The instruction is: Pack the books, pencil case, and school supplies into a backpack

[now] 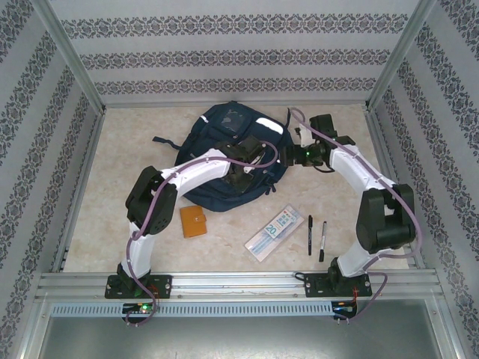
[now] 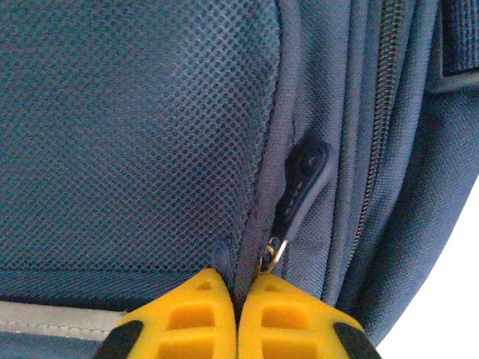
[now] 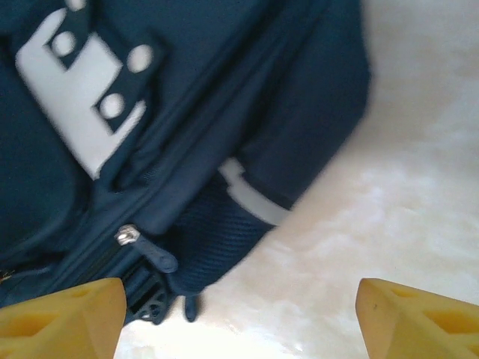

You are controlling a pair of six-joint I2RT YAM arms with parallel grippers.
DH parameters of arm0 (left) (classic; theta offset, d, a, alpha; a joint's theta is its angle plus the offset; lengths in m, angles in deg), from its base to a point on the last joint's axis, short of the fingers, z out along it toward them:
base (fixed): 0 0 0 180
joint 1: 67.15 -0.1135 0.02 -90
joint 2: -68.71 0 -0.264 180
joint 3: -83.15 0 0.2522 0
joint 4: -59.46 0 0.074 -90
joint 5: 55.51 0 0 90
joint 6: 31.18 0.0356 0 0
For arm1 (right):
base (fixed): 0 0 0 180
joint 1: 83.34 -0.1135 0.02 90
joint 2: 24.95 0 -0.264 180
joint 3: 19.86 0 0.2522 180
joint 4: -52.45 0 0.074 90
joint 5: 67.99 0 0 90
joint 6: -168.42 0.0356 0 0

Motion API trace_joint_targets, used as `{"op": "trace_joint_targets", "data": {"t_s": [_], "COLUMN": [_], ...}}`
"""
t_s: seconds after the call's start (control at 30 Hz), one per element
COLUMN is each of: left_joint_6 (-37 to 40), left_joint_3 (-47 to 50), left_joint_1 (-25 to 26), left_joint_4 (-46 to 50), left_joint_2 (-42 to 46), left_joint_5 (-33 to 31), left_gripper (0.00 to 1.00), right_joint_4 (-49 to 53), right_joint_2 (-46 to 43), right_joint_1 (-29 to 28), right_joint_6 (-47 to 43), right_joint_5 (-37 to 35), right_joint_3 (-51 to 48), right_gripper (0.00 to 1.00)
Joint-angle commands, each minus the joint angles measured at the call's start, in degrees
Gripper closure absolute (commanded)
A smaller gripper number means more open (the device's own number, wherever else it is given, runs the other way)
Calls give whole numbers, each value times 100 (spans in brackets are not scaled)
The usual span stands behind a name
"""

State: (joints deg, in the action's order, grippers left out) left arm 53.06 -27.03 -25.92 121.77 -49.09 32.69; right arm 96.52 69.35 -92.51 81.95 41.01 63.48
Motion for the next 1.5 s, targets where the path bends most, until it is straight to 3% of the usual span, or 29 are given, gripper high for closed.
{"op": "trace_joint_targets", "data": {"t_s": [0.0, 0.13, 0.27, 0.4, 0.6, 0.8, 1.0, 1.3, 1.47], "left_joint_6": [281, 356, 362, 422, 389, 470, 445, 252, 399], "left_joint_3": [-234, -263, -328, -352, -434, -485, -545, -658, -659], "left_joint_1": [-39, -230, -395, -423, -524, -587, -616, -625, -635], "left_joint_4": [287, 298, 327, 335, 310, 271, 262, 113, 183], "left_joint_2": [394, 700, 876, 959, 1019, 1031, 954, 708, 731], "left_joint_5": [510, 1134, 1564, 1658, 1746, 1787, 1648, 1687, 1744], "left_gripper": [100, 100, 100, 100, 100, 100, 100, 100, 100], "right_joint_4": [478, 920, 1089, 1378, 1628, 1714, 1791, 1781, 1601], "right_joint_2": [367, 857, 1359, 1762, 1868, 1964, 1747, 1173, 979], "right_joint_1": [-93, -83, -102, -142, -143, -155, -163, -155, -233], "right_joint_6": [-1616, -2178, -2186, -2203, -2441, -2597, -2624, -2550, -2761], "right_joint_5": [1400, 1913, 2066, 2284, 2608, 2860, 2771, 2420, 1477], "right_joint_3": [310, 747, 1103, 1391, 1323, 1330, 1261, 1049, 997], "right_gripper": [21, 26, 33, 41, 46, 71, 94, 100, 100]}}
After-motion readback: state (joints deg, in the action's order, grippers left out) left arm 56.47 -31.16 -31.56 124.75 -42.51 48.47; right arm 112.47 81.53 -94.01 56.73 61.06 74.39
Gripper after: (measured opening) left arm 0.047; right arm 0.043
